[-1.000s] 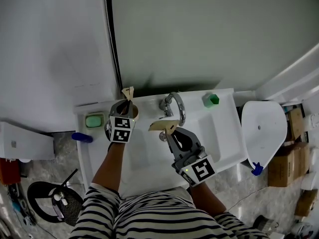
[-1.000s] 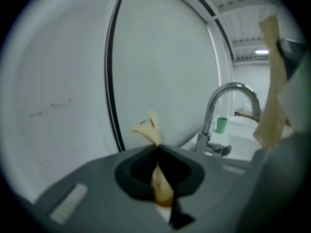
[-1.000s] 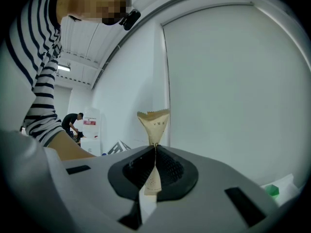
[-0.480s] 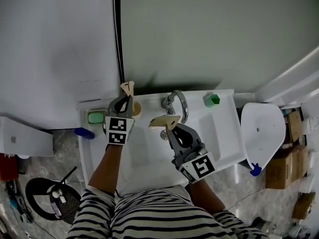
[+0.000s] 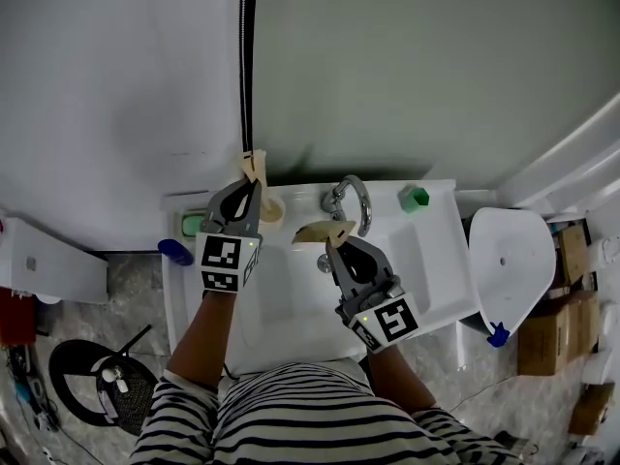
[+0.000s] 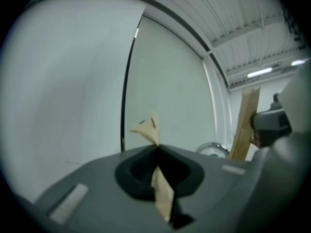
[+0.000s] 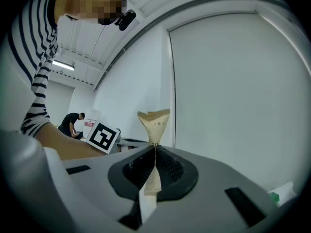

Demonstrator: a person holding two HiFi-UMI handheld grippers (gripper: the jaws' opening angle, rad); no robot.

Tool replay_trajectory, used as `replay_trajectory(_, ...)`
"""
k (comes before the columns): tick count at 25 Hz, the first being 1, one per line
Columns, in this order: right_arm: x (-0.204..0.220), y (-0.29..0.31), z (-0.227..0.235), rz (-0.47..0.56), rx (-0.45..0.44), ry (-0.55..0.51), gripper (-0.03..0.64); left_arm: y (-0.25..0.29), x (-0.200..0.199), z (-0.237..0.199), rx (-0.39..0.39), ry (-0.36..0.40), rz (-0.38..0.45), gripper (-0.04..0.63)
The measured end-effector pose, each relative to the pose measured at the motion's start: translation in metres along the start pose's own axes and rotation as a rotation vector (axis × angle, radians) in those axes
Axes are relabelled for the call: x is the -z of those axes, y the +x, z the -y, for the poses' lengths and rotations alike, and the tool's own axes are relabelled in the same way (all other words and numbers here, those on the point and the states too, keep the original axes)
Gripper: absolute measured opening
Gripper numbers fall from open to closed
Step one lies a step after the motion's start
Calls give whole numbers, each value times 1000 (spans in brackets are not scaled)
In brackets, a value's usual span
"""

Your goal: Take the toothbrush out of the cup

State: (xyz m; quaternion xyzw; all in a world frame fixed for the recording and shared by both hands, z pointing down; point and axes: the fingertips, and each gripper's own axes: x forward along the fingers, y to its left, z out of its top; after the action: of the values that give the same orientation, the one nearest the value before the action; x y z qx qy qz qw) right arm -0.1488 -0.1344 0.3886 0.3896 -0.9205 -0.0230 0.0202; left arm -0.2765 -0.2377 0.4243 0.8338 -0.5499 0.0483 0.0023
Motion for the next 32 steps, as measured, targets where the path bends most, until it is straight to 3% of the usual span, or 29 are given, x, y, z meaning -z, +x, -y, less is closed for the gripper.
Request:
replay_trajectory(11,-17,-13,-6,39,13,-27,12,-54,-38,28,41,22,76,9)
replay_trajectory(32,-34,-40,-24,58,19,-65,12,-124,-51,82,140,28,134,9)
